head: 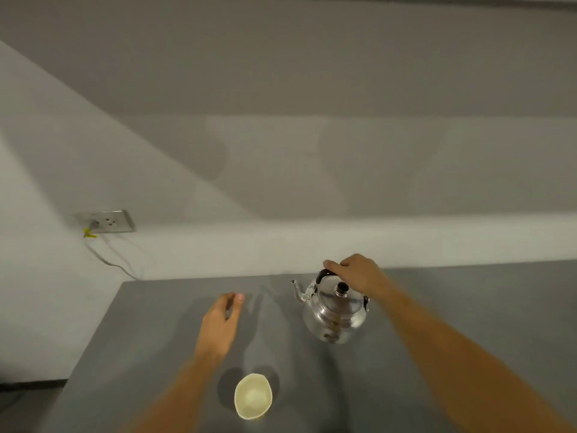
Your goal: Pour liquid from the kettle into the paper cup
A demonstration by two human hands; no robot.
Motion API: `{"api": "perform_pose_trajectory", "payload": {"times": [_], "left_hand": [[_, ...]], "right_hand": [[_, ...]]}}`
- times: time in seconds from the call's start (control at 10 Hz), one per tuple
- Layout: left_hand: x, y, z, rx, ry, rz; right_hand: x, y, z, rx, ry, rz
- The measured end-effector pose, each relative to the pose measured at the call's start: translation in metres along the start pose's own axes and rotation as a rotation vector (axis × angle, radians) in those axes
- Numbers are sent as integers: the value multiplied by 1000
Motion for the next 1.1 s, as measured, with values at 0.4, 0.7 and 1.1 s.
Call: {"api": "perform_pose_trajectory", "payload": {"times": [0.4,0.7,1.1], "left_hand": [[27,-28,-56,-31,2,-57],[34,-32,-60,-43,-8,-55],[55,-15,-20,-20,-47,-67]], "right_hand": [[29,-19,-99,15,-63,-11],[33,-32,-112,-15,-55,-4],[-5,10,-77,73,128,44]]}}
Point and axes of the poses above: each hand's wrist, its own z-axis away from the middle knuckle, its own y-axis out of the back of the hand, x = y × z, the point moved 10 cm from there along -z, towards the middle knuckle, and after that the axes turned 8 degrees about y, right-handed, at the moved point
